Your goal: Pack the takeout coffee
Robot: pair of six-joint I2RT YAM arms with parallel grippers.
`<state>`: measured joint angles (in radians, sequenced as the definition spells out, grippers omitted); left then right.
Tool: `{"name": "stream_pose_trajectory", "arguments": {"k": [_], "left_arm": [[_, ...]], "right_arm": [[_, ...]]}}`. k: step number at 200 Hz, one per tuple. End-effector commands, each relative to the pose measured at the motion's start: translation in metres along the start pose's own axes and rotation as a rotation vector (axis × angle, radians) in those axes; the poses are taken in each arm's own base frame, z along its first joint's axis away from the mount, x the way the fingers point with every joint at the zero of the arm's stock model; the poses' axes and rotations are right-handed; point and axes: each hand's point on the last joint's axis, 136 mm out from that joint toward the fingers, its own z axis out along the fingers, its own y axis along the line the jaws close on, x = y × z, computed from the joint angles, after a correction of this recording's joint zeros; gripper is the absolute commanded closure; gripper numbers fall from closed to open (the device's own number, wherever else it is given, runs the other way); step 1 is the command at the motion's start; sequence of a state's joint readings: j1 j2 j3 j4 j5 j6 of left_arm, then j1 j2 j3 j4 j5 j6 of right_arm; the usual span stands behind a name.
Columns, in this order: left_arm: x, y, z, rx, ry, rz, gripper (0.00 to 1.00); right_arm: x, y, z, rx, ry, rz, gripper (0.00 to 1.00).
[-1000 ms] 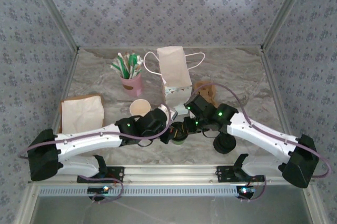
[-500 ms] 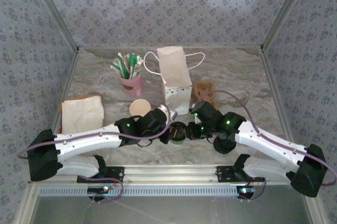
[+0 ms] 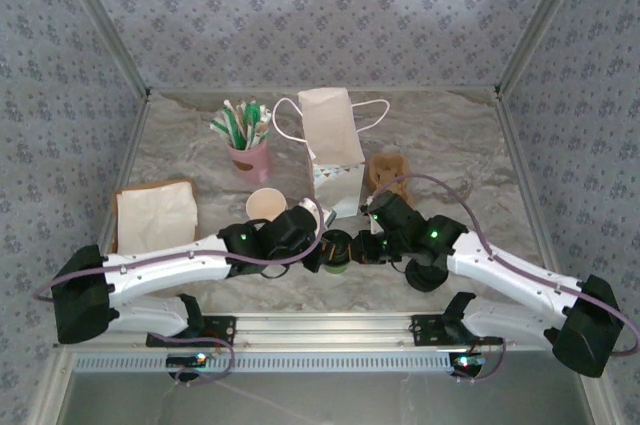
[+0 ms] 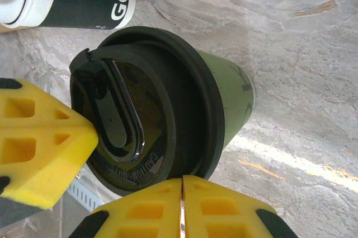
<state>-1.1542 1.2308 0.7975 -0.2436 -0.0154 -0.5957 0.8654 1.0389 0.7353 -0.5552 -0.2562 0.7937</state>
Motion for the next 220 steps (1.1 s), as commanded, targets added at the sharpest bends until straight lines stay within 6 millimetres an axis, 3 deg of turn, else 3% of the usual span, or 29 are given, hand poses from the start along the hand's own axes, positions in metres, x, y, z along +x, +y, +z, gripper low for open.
{"name": "stream_pose_trajectory", "arguments": {"k": [1, 97, 168, 220], "left_arm": [[-0.005, -0.008, -0.003, 0.012, 0.002, 0.011, 0.96], [0.0, -0.006, 0.002, 0.007, 0.017, 0.004, 0.96], [-0.004, -0.006, -0.004, 0.01, -0.003, 0.002, 0.96], [-0.002, -0.005, -0.003, 0.008, 0.0, 0.0, 0.96]], "right_arm": [[0.005, -0.003, 0.006, -0.016, 0.023, 0.021, 0.88], [0.005, -0.021, 0.011, 0.024, 0.023, 0.06, 0.89], [-0.012, 0.003, -0.006, -0.034, -0.046, 0.017, 0.88], [-0.01, 0.0, -0.001, -0.028, -0.033, 0.013, 0.88]]}}
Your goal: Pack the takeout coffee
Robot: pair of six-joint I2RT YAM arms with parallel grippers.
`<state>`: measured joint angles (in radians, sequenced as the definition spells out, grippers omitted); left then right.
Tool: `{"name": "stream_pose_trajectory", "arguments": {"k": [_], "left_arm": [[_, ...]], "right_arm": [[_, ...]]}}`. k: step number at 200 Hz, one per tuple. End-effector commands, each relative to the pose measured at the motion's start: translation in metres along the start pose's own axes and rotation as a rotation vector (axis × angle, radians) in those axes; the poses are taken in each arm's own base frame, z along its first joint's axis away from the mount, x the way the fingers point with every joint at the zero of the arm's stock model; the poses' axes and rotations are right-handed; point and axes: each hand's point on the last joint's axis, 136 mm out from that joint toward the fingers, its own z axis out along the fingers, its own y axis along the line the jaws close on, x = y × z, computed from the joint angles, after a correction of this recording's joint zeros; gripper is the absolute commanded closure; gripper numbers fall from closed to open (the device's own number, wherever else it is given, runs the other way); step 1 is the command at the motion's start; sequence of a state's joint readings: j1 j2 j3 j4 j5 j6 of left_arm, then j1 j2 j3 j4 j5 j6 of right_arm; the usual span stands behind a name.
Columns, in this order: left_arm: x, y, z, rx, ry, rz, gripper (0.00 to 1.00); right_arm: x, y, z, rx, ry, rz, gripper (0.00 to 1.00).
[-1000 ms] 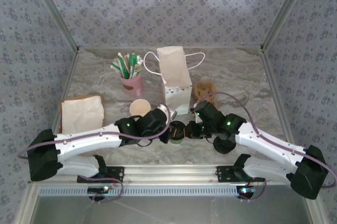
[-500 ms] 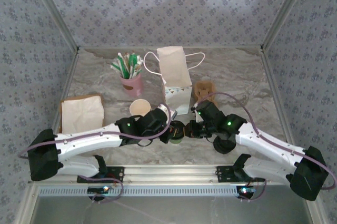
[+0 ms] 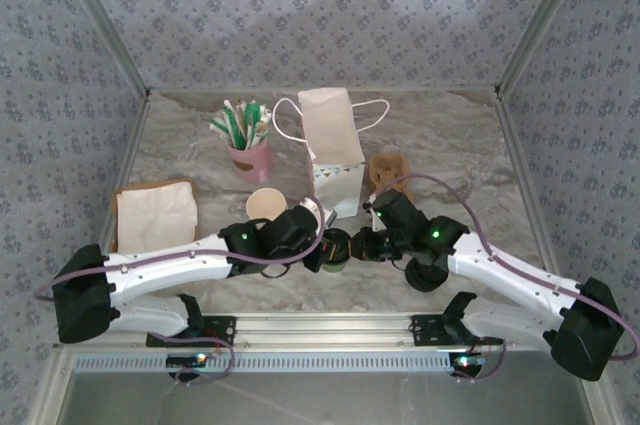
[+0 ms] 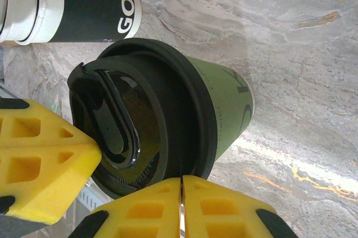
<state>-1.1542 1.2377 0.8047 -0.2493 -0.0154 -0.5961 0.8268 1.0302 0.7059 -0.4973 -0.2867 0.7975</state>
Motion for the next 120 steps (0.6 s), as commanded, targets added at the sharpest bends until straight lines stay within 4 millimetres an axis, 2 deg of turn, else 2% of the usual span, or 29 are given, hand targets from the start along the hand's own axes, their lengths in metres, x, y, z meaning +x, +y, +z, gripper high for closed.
{"name": "stream_pose_trajectory", "arguments": {"k": [1, 34, 62, 103, 120], "left_arm": [[-0.002, -0.005, -0.004, 0.01, -0.004, 0.0, 0.96], [-0.002, -0.005, -0.004, 0.01, -0.003, 0.001, 0.96], [-0.003, -0.005, -0.004, 0.009, -0.006, 0.0, 0.96], [-0.009, -0.01, -0.009, 0.02, -0.021, 0.005, 0.96], [-0.017, -0.014, -0.015, 0.028, -0.038, 0.009, 0.92]], "right_arm": [[-0.002, 0.001, -0.002, 0.01, -0.007, -0.009, 0.88], [0.006, -0.015, 0.01, 0.06, 0.027, 0.01, 0.88], [0.009, -0.023, 0.01, 0.095, 0.041, 0.02, 0.88], [-0.006, -0.002, -0.005, 0.059, -0.003, -0.004, 0.87], [-0.012, 0.008, -0.015, 0.042, -0.024, -0.022, 0.83]]}}
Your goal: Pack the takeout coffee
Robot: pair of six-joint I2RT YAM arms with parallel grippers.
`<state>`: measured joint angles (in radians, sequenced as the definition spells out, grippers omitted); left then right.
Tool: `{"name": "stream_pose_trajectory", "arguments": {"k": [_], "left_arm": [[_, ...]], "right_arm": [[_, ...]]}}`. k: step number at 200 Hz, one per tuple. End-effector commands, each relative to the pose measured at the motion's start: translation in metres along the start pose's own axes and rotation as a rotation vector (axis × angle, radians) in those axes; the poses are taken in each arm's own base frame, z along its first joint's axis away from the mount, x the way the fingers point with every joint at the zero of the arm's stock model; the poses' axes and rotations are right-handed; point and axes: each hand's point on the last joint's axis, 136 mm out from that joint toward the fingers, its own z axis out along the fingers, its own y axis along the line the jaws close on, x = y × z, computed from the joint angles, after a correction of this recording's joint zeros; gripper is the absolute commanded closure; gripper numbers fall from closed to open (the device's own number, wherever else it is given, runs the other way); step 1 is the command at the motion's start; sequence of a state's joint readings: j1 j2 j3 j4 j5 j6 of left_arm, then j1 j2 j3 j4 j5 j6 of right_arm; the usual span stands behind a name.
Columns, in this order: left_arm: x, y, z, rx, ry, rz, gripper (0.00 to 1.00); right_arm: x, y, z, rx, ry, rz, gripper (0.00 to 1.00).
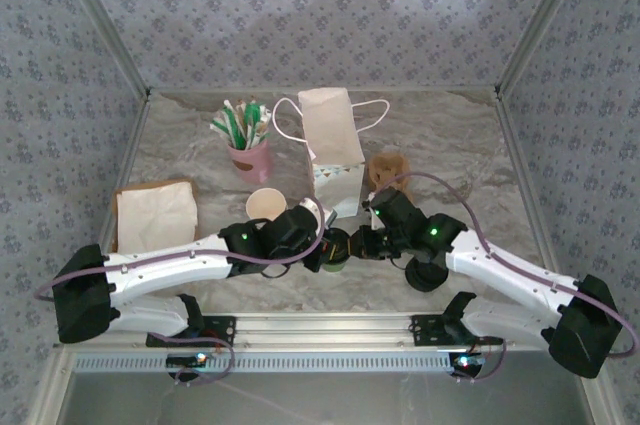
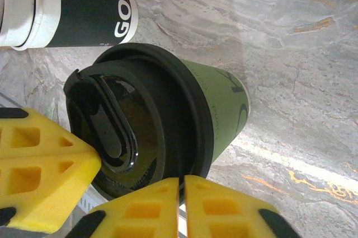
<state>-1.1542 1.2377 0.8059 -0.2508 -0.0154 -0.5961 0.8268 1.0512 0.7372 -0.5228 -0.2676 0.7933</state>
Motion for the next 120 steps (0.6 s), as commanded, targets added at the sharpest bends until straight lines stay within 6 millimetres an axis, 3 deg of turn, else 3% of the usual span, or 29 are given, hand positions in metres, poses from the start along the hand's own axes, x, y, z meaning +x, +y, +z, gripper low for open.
{"name": "stream_pose_trajectory", "arguments": {"k": [1, 33, 78, 120], "left_arm": [[-0.018, -0.014, -0.016, 0.029, -0.04, 0.009, 0.91], [-0.04, -0.028, -0.038, 0.049, -0.085, 0.031, 0.72], [-0.07, -0.047, -0.081, 0.092, -0.155, 0.063, 0.35], [-0.084, -0.044, -0.118, 0.033, -0.174, 0.11, 0.09]], "right_arm": [[-0.008, 0.008, -0.015, 0.017, -0.021, -0.022, 0.83], [-0.014, 0.012, -0.042, 0.026, -0.058, -0.073, 0.72], [-0.03, 0.012, -0.08, 0.017, -0.158, -0.111, 0.55], [-0.034, 0.013, -0.105, 0.006, -0.235, -0.185, 0.31]]}}
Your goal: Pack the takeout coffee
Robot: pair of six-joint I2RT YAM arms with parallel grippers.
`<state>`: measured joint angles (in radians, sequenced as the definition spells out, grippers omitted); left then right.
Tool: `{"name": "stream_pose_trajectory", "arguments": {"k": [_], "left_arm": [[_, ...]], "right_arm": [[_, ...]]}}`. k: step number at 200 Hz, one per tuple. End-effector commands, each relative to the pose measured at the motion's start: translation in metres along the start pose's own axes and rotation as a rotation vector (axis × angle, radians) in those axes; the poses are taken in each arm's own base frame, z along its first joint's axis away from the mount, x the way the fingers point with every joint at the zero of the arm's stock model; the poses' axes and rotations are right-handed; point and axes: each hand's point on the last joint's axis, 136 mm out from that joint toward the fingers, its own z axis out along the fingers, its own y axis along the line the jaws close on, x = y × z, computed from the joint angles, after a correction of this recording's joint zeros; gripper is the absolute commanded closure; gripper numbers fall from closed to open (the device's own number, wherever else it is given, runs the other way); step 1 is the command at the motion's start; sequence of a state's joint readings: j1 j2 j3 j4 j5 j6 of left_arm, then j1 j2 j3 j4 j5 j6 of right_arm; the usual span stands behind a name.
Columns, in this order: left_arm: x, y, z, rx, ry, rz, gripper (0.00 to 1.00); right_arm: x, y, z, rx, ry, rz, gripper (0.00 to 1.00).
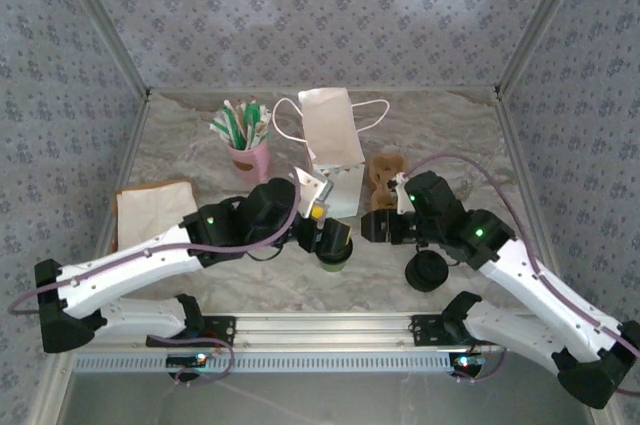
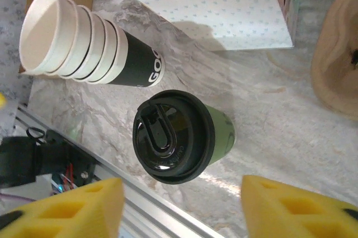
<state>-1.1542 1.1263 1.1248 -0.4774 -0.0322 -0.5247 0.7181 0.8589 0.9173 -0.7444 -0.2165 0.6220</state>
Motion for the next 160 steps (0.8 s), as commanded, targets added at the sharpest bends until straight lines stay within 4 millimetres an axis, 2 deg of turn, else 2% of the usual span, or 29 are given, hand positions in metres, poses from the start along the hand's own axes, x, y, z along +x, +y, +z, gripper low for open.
{"name": "stream_pose_trajectory", "arguments": {"k": [1, 18, 49, 91, 118, 160], "left_arm": [[-0.005, 0.005, -0.026, -0.057, 0.01, 0.05, 0.08], [-0.009, 0.01, -0.039, -0.087, -0.01, 0.053, 0.01], [-0.005, 0.026, -0.055, -0.148, -0.024, 0.034, 0.01], [-0.004, 0.039, -0.061, -0.184, -0.054, -0.006, 0.01], [-0.007, 0.037, -0.058, -0.181, -0.049, -0.006, 0.0], [-0.009, 0.032, -0.054, -0.167, -0.04, -0.004, 0.01]], "right_arm": [[-0.002, -0.002, -0.017, 0.016, -0.029, -0.061, 0.31], [-0.003, -0.003, -0.024, 0.013, -0.053, -0.081, 0.19], [0.0, -0.008, -0.027, 0.017, -0.073, -0.106, 0.0], [0.002, -0.02, -0.021, 0.07, -0.035, -0.107, 0.0], [-0.002, -0.04, -0.017, 0.17, -0.05, -0.043, 0.0], [-0.014, -0.05, -0.015, 0.16, -0.089, 0.067, 0.0]]}}
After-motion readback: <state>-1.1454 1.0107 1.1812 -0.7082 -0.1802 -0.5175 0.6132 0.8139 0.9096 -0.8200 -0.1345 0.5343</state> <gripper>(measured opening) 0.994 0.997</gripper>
